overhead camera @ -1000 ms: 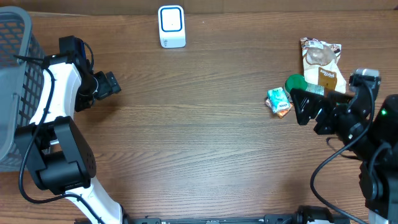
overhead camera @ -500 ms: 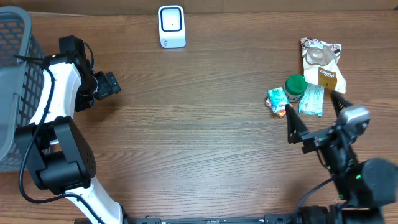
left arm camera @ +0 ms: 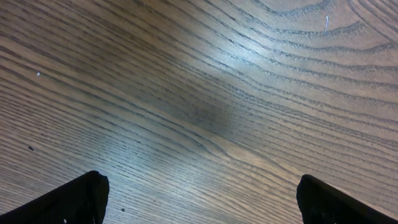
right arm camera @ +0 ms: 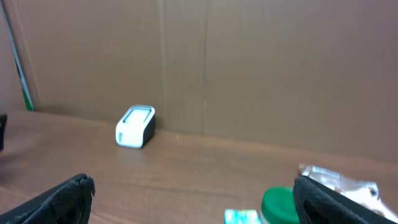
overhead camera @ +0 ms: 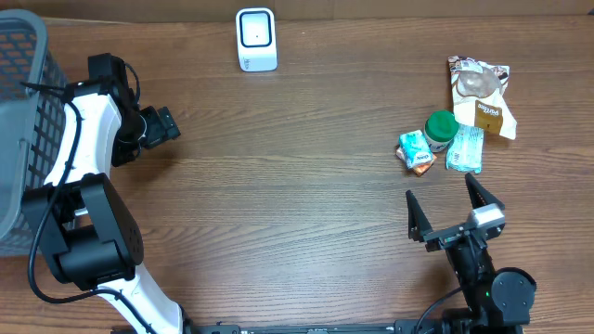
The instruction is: Scan the item barcode
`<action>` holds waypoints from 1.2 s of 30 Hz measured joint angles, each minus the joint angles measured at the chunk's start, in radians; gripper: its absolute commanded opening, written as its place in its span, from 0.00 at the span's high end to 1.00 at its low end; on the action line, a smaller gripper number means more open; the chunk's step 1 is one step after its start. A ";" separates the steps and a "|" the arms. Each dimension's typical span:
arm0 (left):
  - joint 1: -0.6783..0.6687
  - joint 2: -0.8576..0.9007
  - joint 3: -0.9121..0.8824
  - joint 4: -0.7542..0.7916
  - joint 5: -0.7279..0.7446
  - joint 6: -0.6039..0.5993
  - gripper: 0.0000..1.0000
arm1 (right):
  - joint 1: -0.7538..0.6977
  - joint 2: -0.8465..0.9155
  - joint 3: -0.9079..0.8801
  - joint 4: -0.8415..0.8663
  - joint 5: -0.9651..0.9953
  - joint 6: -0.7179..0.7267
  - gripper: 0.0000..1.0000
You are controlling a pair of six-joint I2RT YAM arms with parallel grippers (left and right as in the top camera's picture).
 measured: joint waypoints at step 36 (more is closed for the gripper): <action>0.000 0.000 0.000 0.000 0.000 0.000 0.01 | 0.002 0.000 -0.066 -0.060 0.003 0.033 0.00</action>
